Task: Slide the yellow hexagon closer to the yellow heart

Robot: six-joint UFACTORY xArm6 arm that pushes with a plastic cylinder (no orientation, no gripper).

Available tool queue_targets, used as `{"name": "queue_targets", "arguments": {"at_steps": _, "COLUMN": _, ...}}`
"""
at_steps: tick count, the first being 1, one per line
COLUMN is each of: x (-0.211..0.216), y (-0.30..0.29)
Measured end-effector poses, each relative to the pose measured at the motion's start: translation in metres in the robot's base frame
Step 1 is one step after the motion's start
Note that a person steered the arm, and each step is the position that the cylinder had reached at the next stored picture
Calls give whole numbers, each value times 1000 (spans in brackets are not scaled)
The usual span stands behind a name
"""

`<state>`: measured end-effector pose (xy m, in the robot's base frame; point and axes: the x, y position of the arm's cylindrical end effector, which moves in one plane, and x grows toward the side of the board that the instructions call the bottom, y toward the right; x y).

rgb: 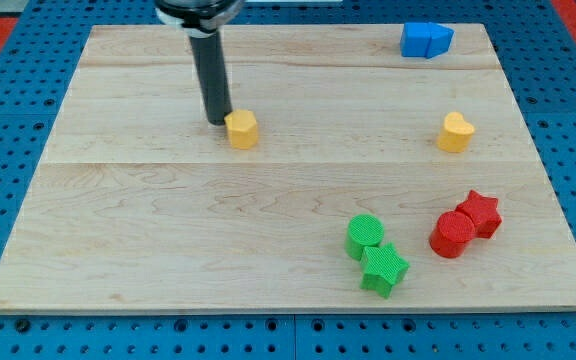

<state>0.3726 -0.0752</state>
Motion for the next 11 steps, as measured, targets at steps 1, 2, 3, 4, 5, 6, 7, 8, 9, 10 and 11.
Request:
{"name": "queue_targets", "arguments": {"at_steps": 1, "x": 10, "y": -23}}
{"name": "queue_targets", "arguments": {"at_steps": 2, "x": 43, "y": -11}}
{"name": "queue_targets", "arguments": {"at_steps": 3, "x": 40, "y": 45}}
{"name": "queue_targets", "arguments": {"at_steps": 4, "x": 29, "y": 60}}
{"name": "queue_targets", "arguments": {"at_steps": 5, "x": 21, "y": 22}}
{"name": "queue_targets", "arguments": {"at_steps": 6, "x": -14, "y": 18}}
{"name": "queue_targets", "arguments": {"at_steps": 7, "x": -21, "y": 36}}
{"name": "queue_targets", "arguments": {"at_steps": 8, "x": -21, "y": 67}}
{"name": "queue_targets", "arguments": {"at_steps": 9, "x": -21, "y": 87}}
{"name": "queue_targets", "arguments": {"at_steps": 10, "x": -14, "y": 79}}
{"name": "queue_targets", "arguments": {"at_steps": 11, "x": -10, "y": 55}}
